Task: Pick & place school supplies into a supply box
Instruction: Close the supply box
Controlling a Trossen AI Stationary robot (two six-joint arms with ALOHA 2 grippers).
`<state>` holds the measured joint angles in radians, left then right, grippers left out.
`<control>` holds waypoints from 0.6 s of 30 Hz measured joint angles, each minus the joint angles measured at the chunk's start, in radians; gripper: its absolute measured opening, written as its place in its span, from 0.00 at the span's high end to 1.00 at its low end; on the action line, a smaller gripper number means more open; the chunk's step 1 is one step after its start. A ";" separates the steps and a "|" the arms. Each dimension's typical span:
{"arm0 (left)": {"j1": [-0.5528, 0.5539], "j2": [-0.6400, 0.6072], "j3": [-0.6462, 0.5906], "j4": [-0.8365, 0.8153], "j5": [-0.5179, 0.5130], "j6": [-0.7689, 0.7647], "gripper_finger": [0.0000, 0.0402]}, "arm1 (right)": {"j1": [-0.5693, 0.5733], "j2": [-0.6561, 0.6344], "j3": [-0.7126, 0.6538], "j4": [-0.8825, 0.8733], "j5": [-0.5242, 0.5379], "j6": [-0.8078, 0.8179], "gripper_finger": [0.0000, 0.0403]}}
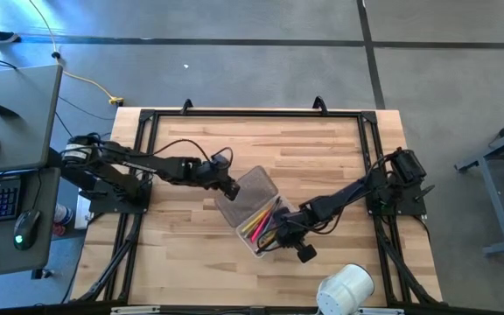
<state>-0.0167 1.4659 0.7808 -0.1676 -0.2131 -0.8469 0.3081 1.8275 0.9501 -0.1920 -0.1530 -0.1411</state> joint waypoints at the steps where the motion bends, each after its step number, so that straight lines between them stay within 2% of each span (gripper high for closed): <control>1: 0.001 -0.010 0.014 -0.010 -0.002 0.009 0.95 | -0.002 0.000 0.000 0.000 0.001 -0.002 1.00; 6: -0.001 -0.051 0.125 -0.090 -0.004 0.072 0.95 | -0.015 0.000 0.000 0.006 0.024 -0.001 1.00; 13: -0.036 -0.068 0.320 -0.156 0.055 0.140 0.95 | -0.065 0.000 0.000 0.026 0.147 -0.023 1.00; 15: -0.064 -0.068 0.369 -0.170 0.041 0.165 0.95 | -0.088 0.001 0.000 0.041 0.190 -0.041 1.00; 18: -0.117 -0.059 0.417 -0.224 -0.035 0.175 0.95 | -0.120 0.003 0.000 0.082 0.239 -0.079 1.00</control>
<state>-0.1333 1.4067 1.1979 -0.3916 -0.2484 -0.6722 0.1881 1.8301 0.9501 -0.1098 0.0861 -0.2198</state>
